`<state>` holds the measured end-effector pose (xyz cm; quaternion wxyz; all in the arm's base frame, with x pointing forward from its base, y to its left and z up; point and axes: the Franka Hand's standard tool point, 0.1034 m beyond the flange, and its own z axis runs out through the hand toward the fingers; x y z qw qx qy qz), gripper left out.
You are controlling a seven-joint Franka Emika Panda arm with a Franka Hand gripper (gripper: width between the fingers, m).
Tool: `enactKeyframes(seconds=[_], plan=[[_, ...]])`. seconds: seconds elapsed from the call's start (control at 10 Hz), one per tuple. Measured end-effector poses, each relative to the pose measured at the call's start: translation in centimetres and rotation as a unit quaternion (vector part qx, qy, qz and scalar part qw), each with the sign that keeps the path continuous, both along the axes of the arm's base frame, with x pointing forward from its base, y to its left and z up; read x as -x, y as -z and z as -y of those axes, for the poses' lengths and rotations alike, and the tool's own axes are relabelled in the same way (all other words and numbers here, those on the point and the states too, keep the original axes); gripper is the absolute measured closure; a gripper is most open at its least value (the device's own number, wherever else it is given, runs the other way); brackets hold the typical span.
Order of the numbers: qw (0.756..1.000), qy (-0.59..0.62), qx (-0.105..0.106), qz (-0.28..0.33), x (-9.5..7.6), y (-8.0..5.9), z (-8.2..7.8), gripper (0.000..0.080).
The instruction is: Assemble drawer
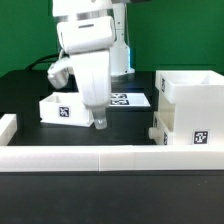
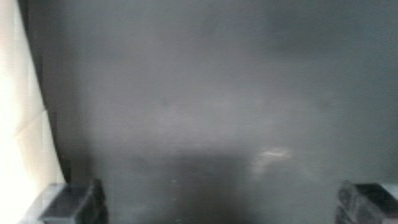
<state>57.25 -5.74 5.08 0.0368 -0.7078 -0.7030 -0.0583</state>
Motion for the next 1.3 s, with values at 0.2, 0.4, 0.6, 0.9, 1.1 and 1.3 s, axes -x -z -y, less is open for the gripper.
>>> enactKeyframes(seconds=[0.2,0.4,0.6,0.9,1.1,1.3], plan=[[0.999,0.041,0.013,0.018,2.5,-1.4,0.8,0.0151],[0.999,0.046,0.015,0.019,3.4,-1.2,0.9,0.0151],[0.999,0.047,0.014,0.019,3.3,-1.0,0.9,0.0151],[0.995,0.095,0.011,0.013,3.4,-0.9,1.2,0.0151],[0.977,0.211,0.010,0.010,4.6,-0.9,2.7,0.0151],[0.955,0.296,0.012,0.011,5.7,-2.0,3.6,0.0151]])
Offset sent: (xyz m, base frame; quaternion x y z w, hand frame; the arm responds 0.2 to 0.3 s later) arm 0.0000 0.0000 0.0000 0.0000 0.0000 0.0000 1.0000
